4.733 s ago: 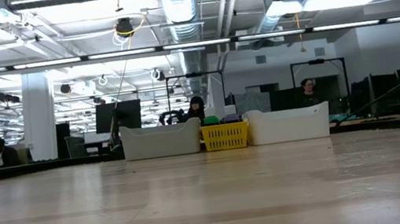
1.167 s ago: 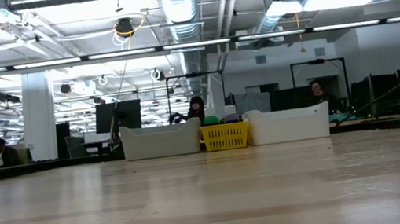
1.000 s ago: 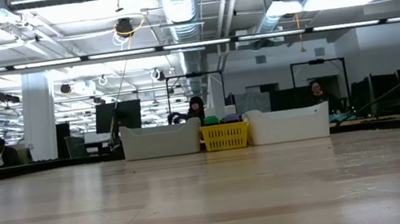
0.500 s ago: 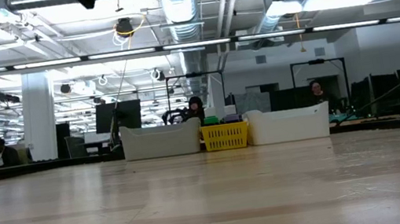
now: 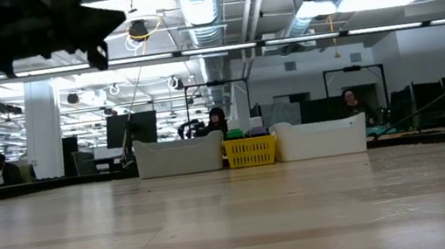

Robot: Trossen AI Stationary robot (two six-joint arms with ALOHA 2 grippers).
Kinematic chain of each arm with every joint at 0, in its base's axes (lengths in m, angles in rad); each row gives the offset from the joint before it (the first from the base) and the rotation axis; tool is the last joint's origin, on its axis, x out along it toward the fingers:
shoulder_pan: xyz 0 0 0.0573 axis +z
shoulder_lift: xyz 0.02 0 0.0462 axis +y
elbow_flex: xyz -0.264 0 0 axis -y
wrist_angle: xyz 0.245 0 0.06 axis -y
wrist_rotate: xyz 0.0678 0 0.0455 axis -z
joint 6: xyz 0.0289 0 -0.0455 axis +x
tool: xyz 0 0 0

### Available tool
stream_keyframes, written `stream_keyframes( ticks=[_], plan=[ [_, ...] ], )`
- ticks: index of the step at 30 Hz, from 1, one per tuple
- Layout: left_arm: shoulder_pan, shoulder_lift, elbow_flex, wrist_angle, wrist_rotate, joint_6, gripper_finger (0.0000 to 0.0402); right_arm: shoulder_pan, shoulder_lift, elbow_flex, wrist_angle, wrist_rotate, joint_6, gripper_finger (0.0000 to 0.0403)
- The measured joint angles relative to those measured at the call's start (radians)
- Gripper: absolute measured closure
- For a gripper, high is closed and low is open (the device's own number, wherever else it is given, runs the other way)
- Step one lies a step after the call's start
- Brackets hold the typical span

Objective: Pick & Place Paint Supplies
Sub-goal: Put the eyeshadow brush into the white bin

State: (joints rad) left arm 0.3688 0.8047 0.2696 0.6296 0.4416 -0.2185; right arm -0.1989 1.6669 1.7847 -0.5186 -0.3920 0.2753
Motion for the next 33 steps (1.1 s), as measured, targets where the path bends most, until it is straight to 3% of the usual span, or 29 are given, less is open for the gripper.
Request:
stream_keyframes(
  ticks=[4, 12, 20, 29, 33],
  plan=[
    [-0.050, -0.032, -0.117, 0.144, 0.002, -0.014, 0.0401, -0.001, 0.000, 0.000, -0.001, 0.000, 0.041, 0.0394],
    [-0.147, -0.149, -0.249, 0.182, 0.001, -0.019, 0.0401, -0.007, 0.000, 0.000, 0.001, 0.000, 0.179, 0.0394],
    [-0.242, -0.293, -0.263, 0.156, 0.022, -0.017, 0.0401, 0.004, 0.000, 0.000, 0.002, 0.044, 0.269, 0.0394],
    [-0.267, -0.484, -0.263, 0.075, 0.020, -0.022, 0.0401, 0.033, 0.000, 0.000, 0.003, 0.079, 0.318, 0.0392],
    [-0.267, -0.571, -0.263, -0.033, -0.027, -0.017, 0.0401, 0.049, 0.000, 0.000, 0.003, 0.108, 0.320, 0.0391]
  ],
)
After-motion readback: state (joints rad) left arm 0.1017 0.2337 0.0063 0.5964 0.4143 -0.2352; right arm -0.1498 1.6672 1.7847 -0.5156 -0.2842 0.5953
